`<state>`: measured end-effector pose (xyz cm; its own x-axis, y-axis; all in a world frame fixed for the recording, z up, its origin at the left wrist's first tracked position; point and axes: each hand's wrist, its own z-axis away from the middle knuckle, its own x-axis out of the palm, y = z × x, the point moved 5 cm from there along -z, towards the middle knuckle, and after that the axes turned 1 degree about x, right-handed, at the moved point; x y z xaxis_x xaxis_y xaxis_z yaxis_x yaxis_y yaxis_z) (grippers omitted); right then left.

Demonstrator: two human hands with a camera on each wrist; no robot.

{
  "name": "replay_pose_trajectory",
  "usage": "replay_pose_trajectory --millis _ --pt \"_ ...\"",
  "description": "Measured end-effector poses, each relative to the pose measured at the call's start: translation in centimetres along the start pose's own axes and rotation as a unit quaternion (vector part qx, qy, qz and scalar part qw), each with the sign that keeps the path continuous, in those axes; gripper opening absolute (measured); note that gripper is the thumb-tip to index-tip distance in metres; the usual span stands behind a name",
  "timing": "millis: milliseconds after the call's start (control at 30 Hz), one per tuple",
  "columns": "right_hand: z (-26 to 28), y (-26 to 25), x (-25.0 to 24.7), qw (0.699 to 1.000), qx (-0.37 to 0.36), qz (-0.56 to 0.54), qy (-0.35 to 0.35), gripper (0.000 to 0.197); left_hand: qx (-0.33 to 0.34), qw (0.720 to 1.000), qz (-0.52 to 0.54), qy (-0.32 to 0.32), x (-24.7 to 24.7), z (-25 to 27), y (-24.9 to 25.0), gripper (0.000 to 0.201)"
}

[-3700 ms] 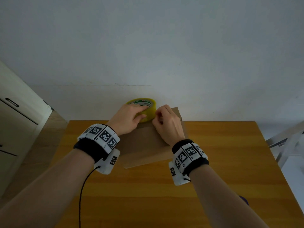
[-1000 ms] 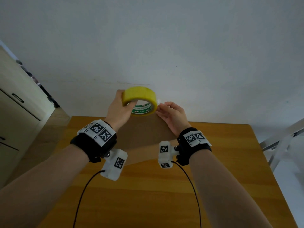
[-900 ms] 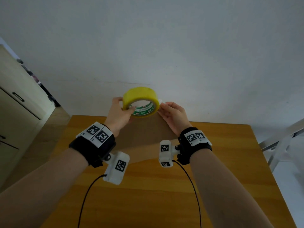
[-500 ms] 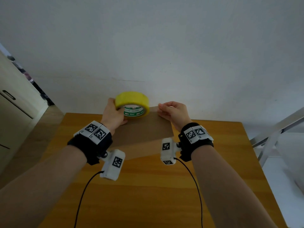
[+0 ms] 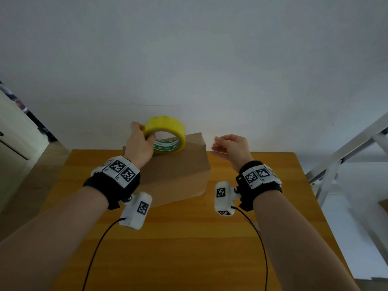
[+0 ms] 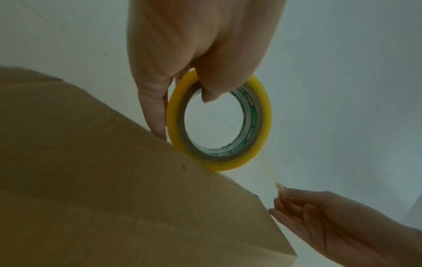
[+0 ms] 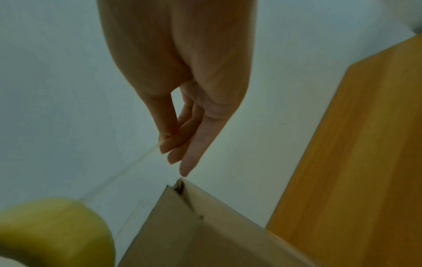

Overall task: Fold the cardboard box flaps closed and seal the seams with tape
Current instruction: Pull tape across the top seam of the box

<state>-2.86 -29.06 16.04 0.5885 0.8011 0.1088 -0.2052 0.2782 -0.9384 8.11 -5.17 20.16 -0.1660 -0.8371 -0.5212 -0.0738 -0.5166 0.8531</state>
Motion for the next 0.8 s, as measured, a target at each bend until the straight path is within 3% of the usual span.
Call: replay_pose_trajectory --millis 133,233,400,800 --pt "-0.1 0.7 0.8 0.999 0.017 -0.031 -0.007 0.008 0.011 0.996 -0.084 0.027 0.0 0.8 -0.1 0.033" --pt "-0.2 1.4 1.2 0.999 0.028 -0.03 -0.008 0.007 -0.006 0.982 -0.182 0.047 -0.5 0.9 -0.6 0.028" --pt "-0.4 1.6 2.1 0.999 0.033 -0.014 -0.005 0.006 -0.014 0.998 -0.056 0.029 -0.4 0.9 -1.1 0.03" --pt "-0.4 1.7 1.6 0.998 0.048 -0.047 0.018 0.004 -0.005 0.998 0.02 0.058 0.4 0.4 -0.9 0.037"
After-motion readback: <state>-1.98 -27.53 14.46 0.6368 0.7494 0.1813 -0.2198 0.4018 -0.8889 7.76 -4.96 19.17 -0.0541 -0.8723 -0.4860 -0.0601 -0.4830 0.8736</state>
